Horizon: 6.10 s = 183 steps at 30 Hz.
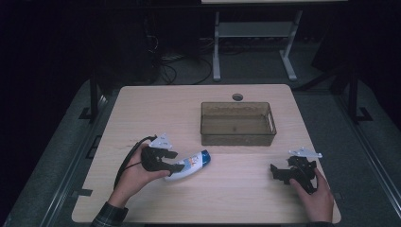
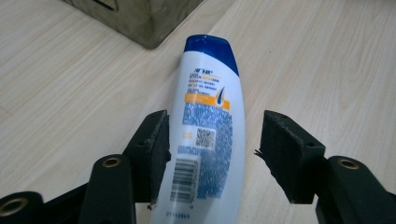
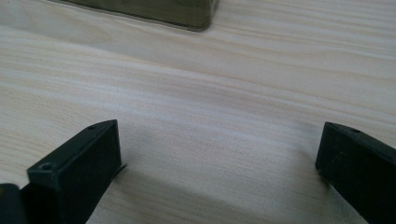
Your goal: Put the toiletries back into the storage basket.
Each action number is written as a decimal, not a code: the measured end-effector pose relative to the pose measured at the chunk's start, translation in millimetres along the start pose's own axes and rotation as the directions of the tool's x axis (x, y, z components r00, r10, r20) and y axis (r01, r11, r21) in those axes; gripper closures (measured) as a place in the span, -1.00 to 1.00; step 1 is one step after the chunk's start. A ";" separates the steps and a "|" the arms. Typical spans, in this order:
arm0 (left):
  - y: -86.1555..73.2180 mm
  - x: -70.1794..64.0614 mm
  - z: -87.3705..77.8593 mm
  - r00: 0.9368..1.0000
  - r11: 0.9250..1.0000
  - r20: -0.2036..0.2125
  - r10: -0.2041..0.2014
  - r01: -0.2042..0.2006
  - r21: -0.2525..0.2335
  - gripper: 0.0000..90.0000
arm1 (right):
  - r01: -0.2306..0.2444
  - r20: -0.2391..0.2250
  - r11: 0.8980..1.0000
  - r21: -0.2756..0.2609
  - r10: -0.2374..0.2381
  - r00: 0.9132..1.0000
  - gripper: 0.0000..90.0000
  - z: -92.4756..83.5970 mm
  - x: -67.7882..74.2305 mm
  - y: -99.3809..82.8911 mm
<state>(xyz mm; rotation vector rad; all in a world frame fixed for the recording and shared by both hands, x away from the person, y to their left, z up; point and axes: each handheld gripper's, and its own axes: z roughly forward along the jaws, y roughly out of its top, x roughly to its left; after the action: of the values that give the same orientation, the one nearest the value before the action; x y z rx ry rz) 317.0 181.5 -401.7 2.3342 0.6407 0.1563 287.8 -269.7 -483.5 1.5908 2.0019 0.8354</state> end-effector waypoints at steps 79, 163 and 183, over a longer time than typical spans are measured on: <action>62.2 -8.5 94.4 0.992 0.949 0.035 0.118 -0.123 0.292 -0.21 | 0.000 0.000 1.000 0.000 0.000 1.000 -1.00 0.0 0.0 0.0; 66.7 34.0 -37.8 1.000 0.874 0.011 0.000 0.005 -0.486 -0.18 | 0.000 0.000 1.000 -0.001 0.000 1.000 -1.00 -0.2 0.0 0.0; 114.8 46.5 -32.0 1.000 0.864 0.003 0.018 -0.014 -0.504 -0.17 | 0.003 -0.002 1.000 0.001 -0.003 1.000 -1.00 -0.2 0.1 0.0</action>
<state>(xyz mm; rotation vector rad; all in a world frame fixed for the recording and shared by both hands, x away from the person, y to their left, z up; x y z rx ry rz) 394.8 150.9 -304.9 1.8299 0.5021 0.2861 287.6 -269.6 -483.4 1.5880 2.0059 0.8361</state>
